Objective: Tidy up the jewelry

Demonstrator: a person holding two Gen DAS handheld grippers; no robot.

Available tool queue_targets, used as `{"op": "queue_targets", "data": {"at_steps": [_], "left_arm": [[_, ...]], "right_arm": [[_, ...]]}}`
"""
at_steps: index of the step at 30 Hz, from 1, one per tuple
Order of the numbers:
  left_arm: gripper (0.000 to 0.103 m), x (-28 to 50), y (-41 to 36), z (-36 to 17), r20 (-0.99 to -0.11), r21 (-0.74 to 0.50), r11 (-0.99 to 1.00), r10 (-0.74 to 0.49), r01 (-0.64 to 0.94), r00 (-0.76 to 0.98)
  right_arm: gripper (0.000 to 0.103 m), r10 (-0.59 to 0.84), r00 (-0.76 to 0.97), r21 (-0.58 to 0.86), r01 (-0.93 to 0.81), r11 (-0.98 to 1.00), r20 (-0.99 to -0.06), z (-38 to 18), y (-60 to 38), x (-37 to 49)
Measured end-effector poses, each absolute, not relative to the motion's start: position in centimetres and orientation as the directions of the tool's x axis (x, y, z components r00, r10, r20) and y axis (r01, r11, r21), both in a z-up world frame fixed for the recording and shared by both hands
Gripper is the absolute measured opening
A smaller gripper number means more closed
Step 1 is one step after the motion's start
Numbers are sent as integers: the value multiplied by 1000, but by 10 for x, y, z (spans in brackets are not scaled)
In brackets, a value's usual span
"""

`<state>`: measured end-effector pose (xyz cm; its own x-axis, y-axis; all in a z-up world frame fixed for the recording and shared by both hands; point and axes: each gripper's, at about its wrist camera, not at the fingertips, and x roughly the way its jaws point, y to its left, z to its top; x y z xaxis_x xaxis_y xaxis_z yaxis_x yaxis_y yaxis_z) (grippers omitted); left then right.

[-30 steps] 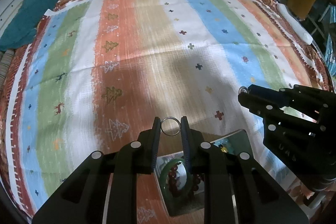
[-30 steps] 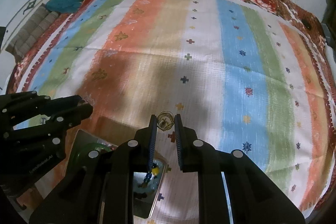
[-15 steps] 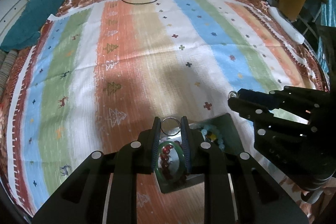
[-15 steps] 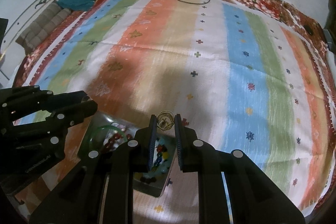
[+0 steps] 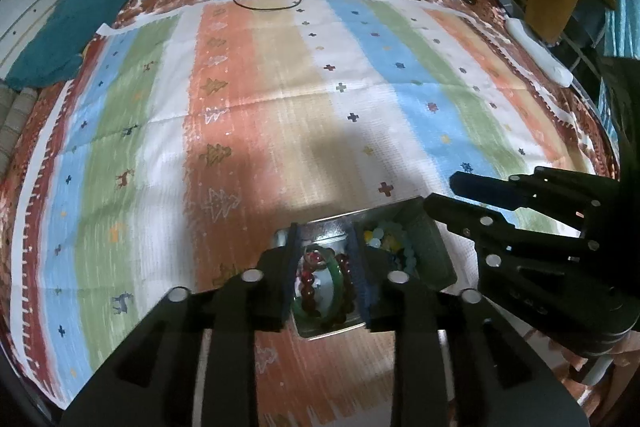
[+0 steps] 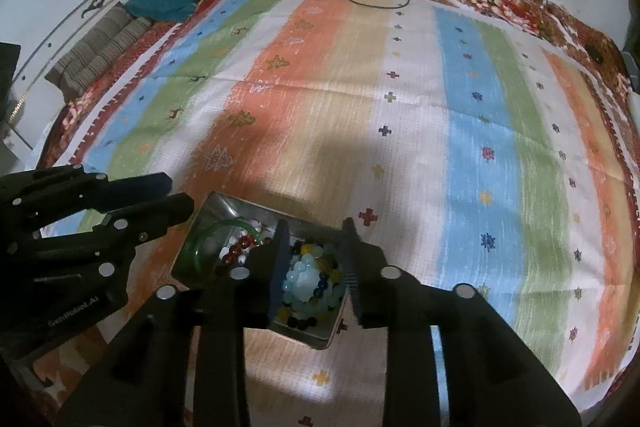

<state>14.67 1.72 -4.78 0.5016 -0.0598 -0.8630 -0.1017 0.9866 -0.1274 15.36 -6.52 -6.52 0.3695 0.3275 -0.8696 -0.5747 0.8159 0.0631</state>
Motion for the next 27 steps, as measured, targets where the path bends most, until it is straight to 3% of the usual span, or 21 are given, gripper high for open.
{"op": "queue_targets", "data": {"at_steps": [9, 14, 27], "left_arm": [[34, 122, 22, -43, -849, -147, 981, -59, -127, 526], [43, 105, 22, -38, -836, -164, 980, -75, -117, 544], [67, 75, 21, -30, -812, -145, 983, -57, -108, 581]], "right_arm": [[43, 346, 385, 81, -561, 824, -856, -57, -84, 138], [52, 363, 401, 86, -564, 821, -841, -50, -96, 122], [66, 404, 435, 98, -574, 813, -805, -37, -113, 100]]}}
